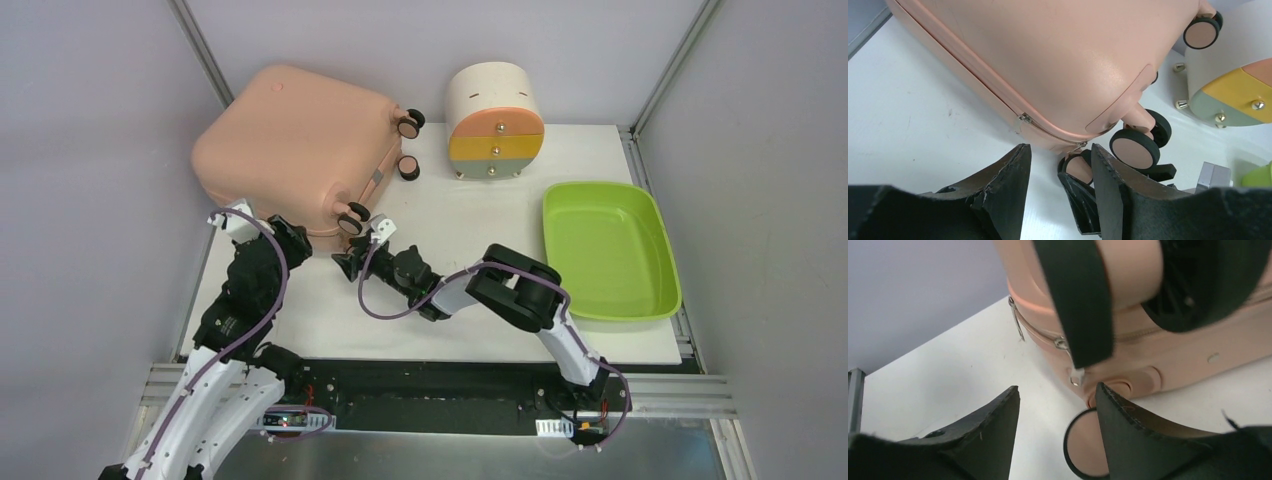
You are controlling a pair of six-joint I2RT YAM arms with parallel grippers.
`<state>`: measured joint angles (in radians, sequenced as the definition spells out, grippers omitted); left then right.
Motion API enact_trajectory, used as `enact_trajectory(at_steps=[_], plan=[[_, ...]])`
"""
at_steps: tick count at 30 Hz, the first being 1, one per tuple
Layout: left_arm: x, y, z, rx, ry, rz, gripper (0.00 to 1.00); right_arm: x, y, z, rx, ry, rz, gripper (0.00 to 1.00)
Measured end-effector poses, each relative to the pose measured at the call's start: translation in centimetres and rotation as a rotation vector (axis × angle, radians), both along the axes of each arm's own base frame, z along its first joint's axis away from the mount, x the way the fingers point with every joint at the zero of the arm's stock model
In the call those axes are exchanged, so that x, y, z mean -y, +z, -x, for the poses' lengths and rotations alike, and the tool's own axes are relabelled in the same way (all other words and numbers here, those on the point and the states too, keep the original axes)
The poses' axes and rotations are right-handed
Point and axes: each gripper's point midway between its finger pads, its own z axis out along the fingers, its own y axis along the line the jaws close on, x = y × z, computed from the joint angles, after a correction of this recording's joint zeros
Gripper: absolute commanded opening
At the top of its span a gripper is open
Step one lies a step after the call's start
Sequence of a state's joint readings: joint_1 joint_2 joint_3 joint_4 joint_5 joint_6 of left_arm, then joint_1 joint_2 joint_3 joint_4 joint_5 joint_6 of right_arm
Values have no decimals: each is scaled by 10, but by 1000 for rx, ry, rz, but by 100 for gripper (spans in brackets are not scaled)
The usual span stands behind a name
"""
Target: Open, take out, and arrange the luggage
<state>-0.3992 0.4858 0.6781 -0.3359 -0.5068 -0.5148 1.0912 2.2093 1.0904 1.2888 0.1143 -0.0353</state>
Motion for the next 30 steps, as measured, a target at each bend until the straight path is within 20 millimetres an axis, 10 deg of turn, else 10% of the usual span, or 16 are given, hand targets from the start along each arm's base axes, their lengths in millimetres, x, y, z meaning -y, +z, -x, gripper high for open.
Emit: enact_trajectory(at_steps=[11, 23, 30], plan=[[-4, -7, 0, -39, 34, -2, 48, -13, -2, -13, 41, -98, -20, 55], [-5, -2, 13, -35, 46, 82, 49, -14, -16, -27, 29, -150, 18, 3], [10, 8, 9, -46, 4, 163, 55, -19, -15, -27, 22, -140, 14, 0]])
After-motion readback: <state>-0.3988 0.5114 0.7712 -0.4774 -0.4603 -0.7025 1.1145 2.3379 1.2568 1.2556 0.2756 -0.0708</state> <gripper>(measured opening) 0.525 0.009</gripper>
